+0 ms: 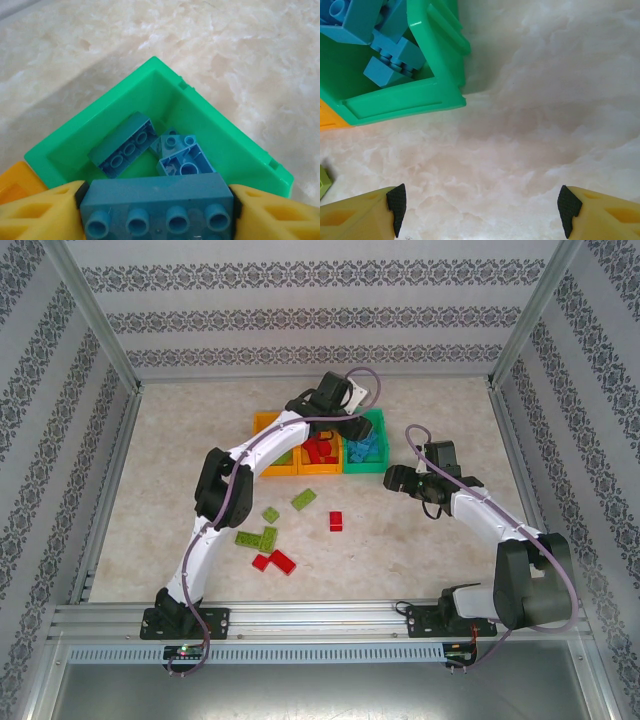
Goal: Sort the legos into containers by color
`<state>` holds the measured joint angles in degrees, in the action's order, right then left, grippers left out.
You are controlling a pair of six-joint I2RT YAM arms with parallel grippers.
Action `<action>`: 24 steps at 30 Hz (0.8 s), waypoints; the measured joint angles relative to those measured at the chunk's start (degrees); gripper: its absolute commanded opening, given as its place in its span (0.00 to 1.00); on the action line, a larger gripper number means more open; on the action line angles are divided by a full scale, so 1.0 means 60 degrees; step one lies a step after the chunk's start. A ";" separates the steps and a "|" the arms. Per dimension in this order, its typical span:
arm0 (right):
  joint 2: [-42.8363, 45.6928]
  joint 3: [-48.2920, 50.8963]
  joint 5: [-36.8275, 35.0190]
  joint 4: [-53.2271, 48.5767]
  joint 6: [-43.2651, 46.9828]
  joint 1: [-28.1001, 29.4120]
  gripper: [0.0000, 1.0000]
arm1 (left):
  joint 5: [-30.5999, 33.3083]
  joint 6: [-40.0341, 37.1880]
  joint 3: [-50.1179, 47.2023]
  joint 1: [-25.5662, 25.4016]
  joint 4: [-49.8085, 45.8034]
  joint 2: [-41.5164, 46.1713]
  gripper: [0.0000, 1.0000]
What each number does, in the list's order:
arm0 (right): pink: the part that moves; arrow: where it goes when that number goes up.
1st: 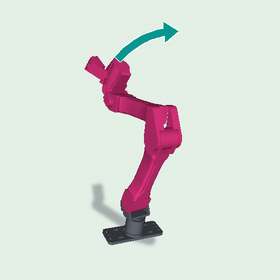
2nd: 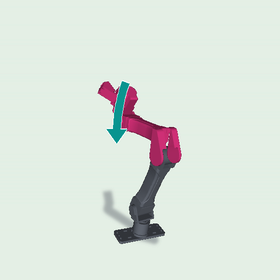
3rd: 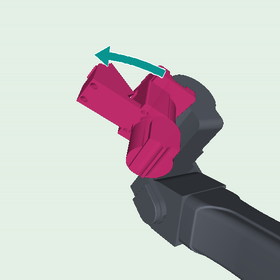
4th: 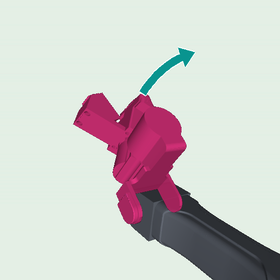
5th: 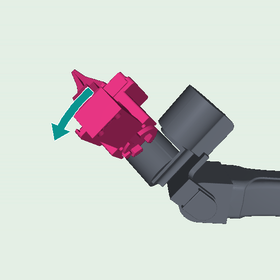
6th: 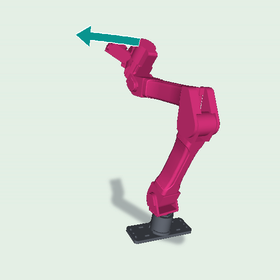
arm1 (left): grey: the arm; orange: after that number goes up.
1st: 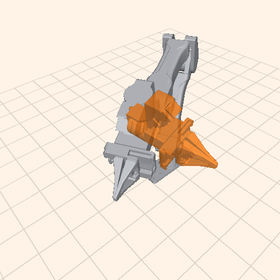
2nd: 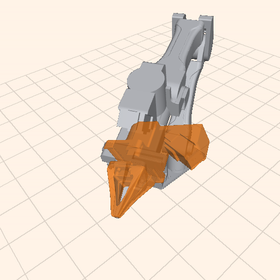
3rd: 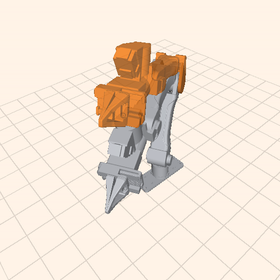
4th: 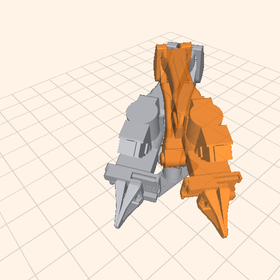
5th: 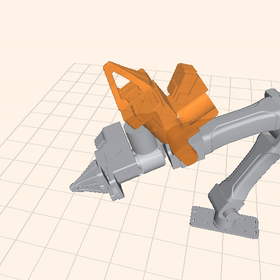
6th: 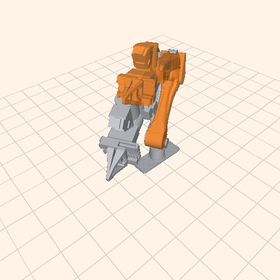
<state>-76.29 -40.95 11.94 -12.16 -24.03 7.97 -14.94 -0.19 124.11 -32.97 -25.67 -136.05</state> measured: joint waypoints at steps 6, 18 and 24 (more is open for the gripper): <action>0.0000 -0.0219 0.0073 -0.0004 0.0000 0.0000 0.81 | -0.0463 -0.0189 -0.0153 0.0015 0.0637 0.0004 0.97; 0.0393 -0.0295 -0.0029 -0.0583 -0.0040 0.0994 0.78 | 0.0113 0.0433 -0.3974 0.0015 0.1938 0.2018 1.00; 0.0401 -0.0368 -0.0641 -0.0820 -0.0721 0.3646 0.77 | 0.1308 0.1253 -0.6961 0.0029 0.2517 0.5206 1.00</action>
<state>-73.89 -43.16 8.10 -17.08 -28.36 29.85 -7.09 7.33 82.35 -32.80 -10.57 -104.81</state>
